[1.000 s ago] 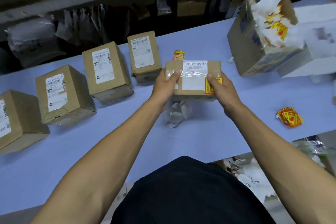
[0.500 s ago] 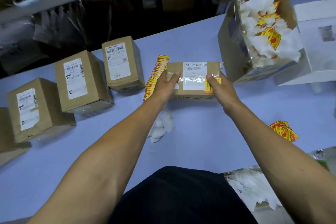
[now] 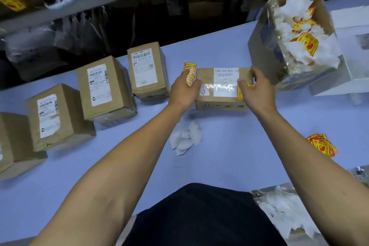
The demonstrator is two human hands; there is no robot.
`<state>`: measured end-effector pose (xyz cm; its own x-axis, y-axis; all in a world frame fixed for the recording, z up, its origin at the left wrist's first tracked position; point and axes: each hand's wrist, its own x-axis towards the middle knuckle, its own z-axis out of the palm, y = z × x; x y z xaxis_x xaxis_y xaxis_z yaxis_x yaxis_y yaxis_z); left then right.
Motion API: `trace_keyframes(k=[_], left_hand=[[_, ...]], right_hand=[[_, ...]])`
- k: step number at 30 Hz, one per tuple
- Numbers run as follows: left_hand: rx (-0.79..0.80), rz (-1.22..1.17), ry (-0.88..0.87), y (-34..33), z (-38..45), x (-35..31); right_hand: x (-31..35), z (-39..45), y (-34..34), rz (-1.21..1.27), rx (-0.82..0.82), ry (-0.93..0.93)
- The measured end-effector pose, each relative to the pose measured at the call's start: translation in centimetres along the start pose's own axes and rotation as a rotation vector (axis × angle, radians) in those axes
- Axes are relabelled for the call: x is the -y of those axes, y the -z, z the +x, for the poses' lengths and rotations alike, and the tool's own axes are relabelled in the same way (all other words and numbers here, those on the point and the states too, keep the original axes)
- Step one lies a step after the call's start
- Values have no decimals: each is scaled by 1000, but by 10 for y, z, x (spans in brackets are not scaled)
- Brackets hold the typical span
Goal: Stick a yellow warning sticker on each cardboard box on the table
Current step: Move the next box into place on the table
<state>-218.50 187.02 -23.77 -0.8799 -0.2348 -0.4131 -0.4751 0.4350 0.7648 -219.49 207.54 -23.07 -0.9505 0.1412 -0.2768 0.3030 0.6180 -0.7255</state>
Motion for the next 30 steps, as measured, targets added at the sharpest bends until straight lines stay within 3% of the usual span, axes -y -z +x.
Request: trace_keyframes(k=[3, 6, 11, 15, 24, 30], left_hand=[[-71, 239, -150, 35, -12, 13], [-95, 421, -186, 72, -18, 32], [-82, 868, -245, 124, -18, 62], [-45, 976, -223, 148, -3, 74], [-30, 815, -213, 158, 69, 71], [-199, 316, -60, 147, 109, 72]], right_hand=[[23, -11, -11, -164, -35, 146], [45, -22, -32, -230, -34, 241], [84, -30, -84, -334, 135, 419], [112, -23, -130, -418, 264, 501], [139, 34, -182, -437, 365, 459], [139, 63, -208, -135, 344, 282]])
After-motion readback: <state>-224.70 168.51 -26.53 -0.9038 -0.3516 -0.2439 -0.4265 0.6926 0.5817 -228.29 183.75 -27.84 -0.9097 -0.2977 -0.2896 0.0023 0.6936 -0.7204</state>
